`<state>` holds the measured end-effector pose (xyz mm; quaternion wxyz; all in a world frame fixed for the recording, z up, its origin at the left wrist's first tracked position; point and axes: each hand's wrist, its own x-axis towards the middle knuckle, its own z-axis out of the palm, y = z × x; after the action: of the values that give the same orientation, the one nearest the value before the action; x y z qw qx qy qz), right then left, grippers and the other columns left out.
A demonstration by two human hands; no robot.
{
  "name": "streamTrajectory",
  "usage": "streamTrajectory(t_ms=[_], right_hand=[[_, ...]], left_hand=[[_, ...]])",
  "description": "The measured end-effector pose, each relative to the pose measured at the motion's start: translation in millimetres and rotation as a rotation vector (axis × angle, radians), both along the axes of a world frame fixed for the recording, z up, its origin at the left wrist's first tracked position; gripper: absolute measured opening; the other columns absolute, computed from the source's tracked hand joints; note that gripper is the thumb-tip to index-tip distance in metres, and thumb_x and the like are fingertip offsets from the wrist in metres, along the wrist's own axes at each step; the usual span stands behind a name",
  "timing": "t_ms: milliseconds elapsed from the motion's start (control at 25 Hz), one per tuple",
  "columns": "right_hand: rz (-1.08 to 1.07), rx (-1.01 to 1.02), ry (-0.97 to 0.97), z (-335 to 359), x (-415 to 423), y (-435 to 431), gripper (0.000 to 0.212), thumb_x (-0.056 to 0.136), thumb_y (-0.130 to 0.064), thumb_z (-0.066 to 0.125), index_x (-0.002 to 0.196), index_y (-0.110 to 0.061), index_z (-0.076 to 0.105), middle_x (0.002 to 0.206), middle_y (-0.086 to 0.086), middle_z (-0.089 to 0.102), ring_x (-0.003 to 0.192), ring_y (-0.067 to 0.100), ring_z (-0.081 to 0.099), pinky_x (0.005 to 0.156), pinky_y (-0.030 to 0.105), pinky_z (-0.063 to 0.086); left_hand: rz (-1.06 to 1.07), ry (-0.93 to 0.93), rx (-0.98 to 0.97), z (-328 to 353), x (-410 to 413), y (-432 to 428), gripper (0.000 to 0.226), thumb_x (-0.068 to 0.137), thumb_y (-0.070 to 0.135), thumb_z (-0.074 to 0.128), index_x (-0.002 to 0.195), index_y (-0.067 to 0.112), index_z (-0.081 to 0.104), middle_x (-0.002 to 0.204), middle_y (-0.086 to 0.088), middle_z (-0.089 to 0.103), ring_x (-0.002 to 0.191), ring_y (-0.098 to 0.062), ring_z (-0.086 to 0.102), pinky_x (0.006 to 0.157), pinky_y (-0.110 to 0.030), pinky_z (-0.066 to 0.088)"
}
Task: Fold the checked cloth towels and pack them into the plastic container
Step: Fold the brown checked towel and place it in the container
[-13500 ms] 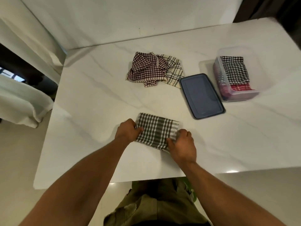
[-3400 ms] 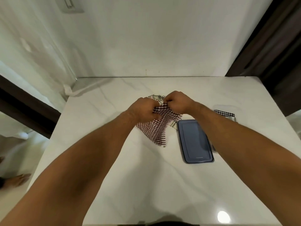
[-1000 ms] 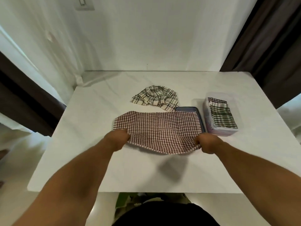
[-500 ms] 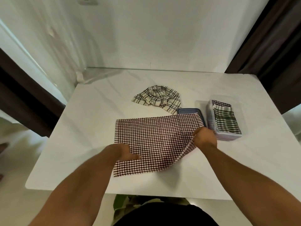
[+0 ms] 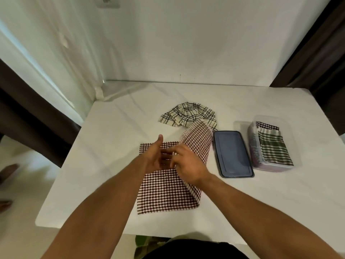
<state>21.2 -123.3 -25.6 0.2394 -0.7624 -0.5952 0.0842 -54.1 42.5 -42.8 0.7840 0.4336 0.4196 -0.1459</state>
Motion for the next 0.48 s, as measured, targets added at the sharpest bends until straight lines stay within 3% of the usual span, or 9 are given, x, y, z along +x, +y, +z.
streamTrajectory(t_ms=[40,120,240,360,480], right_hand=[[0.106,-0.008,-0.047,-2,-13,6,0.013,0.086,-0.013,0.063,0.086,-0.019,0.075,0.133,-0.001,0.059,0.130,0.016,0.043,0.106,0.030,0.042],[0.242,-0.042,-0.097,-13,-31,17,0.013,0.085,-0.015,0.064,0.089,-0.018,0.076,0.129,0.002,0.061,0.126,0.018,0.046,0.097,0.034,0.051],[0.337,-0.136,-0.089,-29,-39,27,0.014,0.085,-0.014,0.064,0.092,-0.019,0.075,0.131,0.000,0.060,0.125,0.017,0.046,0.092,0.035,0.053],[0.480,-0.214,-0.099,-37,-43,30,0.015,0.087,-0.014,0.062,0.096,-0.017,0.074,0.134,0.001,0.058,0.126,0.021,0.045,0.090,0.039,0.054],[0.568,-0.157,-0.107,-44,-46,31,0.014,0.087,-0.010,0.061,0.093,-0.011,0.074,0.131,0.008,0.061,0.126,0.025,0.047,0.091,0.039,0.055]], left_hand=[[0.010,-0.035,-0.084,1,2,6,0.093,0.083,0.083,0.032,0.128,0.005,0.058,0.122,-0.015,0.067,0.112,-0.032,0.065,0.103,-0.045,0.047],[0.047,-0.023,-0.049,-2,4,16,0.087,0.085,0.080,0.035,0.127,0.007,0.059,0.126,-0.013,0.066,0.117,-0.031,0.063,0.107,-0.044,0.043],[0.167,0.068,0.227,-13,1,29,0.051,0.092,0.046,0.062,0.122,0.005,0.064,0.111,-0.010,0.073,0.103,-0.028,0.069,0.089,-0.040,0.055],[0.255,0.137,0.321,-25,-8,43,0.031,0.087,0.016,0.072,0.113,-0.001,0.068,0.099,-0.011,0.075,0.092,-0.025,0.071,0.077,-0.037,0.060],[0.273,0.204,0.326,-28,-8,52,0.024,0.085,0.013,0.075,0.102,-0.002,0.067,0.098,-0.014,0.070,0.081,-0.023,0.068,0.076,-0.035,0.059]])
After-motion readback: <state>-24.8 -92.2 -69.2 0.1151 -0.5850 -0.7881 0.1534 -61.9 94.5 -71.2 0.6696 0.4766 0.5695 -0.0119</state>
